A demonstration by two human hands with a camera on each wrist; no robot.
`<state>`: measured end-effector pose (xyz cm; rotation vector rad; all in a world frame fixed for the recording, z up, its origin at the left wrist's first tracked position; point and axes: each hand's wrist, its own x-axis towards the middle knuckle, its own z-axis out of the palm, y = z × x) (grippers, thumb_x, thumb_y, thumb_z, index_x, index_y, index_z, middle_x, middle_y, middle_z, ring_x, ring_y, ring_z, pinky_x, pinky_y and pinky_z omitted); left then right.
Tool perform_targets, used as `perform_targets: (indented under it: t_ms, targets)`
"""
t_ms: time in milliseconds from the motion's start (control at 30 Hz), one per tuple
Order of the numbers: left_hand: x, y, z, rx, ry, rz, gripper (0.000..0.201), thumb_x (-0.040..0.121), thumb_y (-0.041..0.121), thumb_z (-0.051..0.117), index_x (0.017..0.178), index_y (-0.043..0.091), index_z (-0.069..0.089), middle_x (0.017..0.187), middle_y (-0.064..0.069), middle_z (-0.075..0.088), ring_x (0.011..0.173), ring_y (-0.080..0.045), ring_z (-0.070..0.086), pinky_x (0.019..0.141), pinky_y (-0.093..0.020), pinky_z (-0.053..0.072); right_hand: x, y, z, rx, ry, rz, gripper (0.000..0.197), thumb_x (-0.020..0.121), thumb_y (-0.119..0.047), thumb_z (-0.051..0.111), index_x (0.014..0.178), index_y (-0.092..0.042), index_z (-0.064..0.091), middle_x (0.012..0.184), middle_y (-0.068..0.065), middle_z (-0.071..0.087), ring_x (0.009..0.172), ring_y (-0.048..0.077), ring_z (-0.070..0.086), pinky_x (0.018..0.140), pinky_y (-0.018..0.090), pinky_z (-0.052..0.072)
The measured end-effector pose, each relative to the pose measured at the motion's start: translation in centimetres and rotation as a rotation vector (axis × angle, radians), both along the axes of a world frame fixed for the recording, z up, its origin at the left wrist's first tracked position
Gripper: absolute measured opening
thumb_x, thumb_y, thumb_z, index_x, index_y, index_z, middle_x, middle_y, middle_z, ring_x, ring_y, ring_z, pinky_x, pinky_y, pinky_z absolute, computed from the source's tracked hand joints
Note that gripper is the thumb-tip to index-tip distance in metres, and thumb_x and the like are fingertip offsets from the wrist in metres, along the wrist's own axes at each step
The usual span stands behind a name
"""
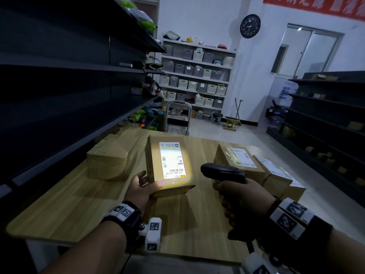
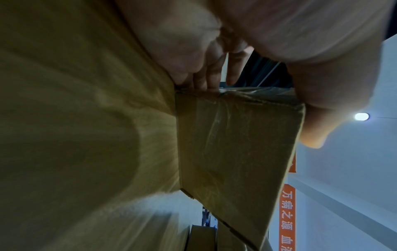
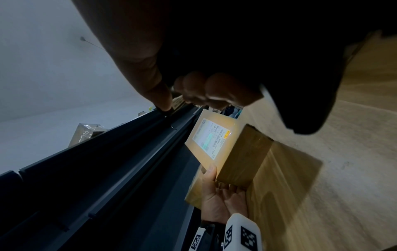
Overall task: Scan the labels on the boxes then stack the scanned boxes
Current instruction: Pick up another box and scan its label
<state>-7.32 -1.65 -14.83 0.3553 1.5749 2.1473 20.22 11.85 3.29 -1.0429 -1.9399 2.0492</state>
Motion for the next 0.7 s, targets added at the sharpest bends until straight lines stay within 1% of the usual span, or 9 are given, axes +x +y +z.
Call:
perform_targets:
  t_ms: [67,133,200,300,367,433,533,600,700]
  targets:
    - [0.1,0.1,0.0,0.022,-0.013,0.008,0.151,0.027,0.049,0.114,0.161,0.027,0.046,0.14,0.0,0.074,0.124,-0.032,0.074,0.105,-0.061,0.061,-0.1,0.1,-0.1,-0.029,0.004,-0.019,0.044,0.094,-0.016,0.075,0.132,0.001,0.062,0.065,0.009,0.046,0.051,0.022,0.041,0.054,0.032,0.034]
    - [0.1,0.2,-0.1,0.038,-0.019,0.021,0.152,0.026,0.048,0.114,0.161,0.025,0.048,0.14,0.002,0.074,0.123,-0.032,0.075,0.105,-0.06,0.061,-0.2,0.2,-0.1,-0.043,0.005,-0.027,0.033,0.094,-0.016,0.076,0.122,-0.004,0.065,0.066,0.009,0.043,0.052,0.023,0.038,0.056,0.033,0.032]
    - [0.1,0.4,-0.2,0.051,-0.018,0.031,0.154,0.021,0.05,0.114,0.159,0.024,0.049,0.141,0.0,0.075,0.123,-0.032,0.075,0.106,-0.059,0.061,-0.3,0.3,-0.2,-0.03,0.003,-0.028,0.025,0.093,-0.018,0.077,0.113,-0.01,0.064,0.067,0.01,0.044,0.052,0.023,0.038,0.055,0.033,0.033]
    - [0.0,0.5,-0.2,0.071,-0.017,0.031,0.159,0.019,0.05,0.115,0.16,0.023,0.048,0.141,-0.002,0.075,0.123,-0.032,0.075,0.106,-0.059,0.061,-0.3,0.6,-0.4,-0.023,0.008,-0.027,0.022,0.092,-0.019,0.078,0.106,-0.009,0.064,0.068,0.01,0.044,0.052,0.023,0.04,0.054,0.033,0.035]
    - [0.0,0.5,-0.2,0.073,-0.016,0.019,0.16,0.018,0.05,0.114,0.161,0.023,0.047,0.142,-0.002,0.074,0.124,-0.033,0.075,0.105,-0.059,0.061,-0.2,0.7,-0.6,-0.038,0.011,-0.022,0.023,0.092,-0.017,0.078,0.108,-0.007,0.066,0.067,0.01,0.045,0.052,0.023,0.041,0.054,0.033,0.036]
    - [0.0,0.4,-0.1,0.083,-0.023,0.019,0.158,0.018,0.049,0.115,0.16,0.024,0.048,0.142,-0.002,0.073,0.124,-0.033,0.075,0.105,-0.059,0.061,-0.2,1.0,-1.0,-0.047,0.021,-0.027,0.03,0.091,-0.016,0.078,0.116,-0.005,0.067,0.067,0.011,0.047,0.052,0.024,0.042,0.054,0.034,0.037]
    - [-0.1,0.4,-0.4,0.095,-0.045,0.025,0.15,0.024,0.044,0.116,0.158,0.024,0.05,0.14,-0.004,0.075,0.123,-0.035,0.076,0.105,-0.06,0.061,0.0,1.6,-2.0,-0.105,0.074,-0.027,0.028,0.088,-0.019,0.081,0.109,-0.005,0.068,0.066,0.012,0.05,0.051,0.025,0.048,0.054,0.033,0.041]
    - [-0.2,0.4,-0.7,0.102,-0.055,0.021,0.142,0.03,0.042,0.116,0.156,0.023,0.053,0.137,-0.006,0.078,0.12,-0.035,0.078,0.103,-0.061,0.062,0.3,2.4,-3.2,-0.182,0.141,-0.016,0.037,0.077,-0.023,0.089,0.099,-0.005,0.066,0.066,0.013,0.05,0.051,0.026,0.049,0.053,0.033,0.043]
    - [-0.2,0.3,-0.6,0.091,-0.04,0.005,0.131,0.034,0.044,0.116,0.15,0.025,0.058,0.134,-0.006,0.08,0.118,-0.036,0.079,0.103,-0.062,0.062,0.6,3.7,-5.5,-0.313,0.23,0.011,0.05,0.046,-0.026,0.099,0.076,-0.006,0.064,0.064,0.012,0.045,0.051,0.027,0.047,0.05,0.035,0.044]
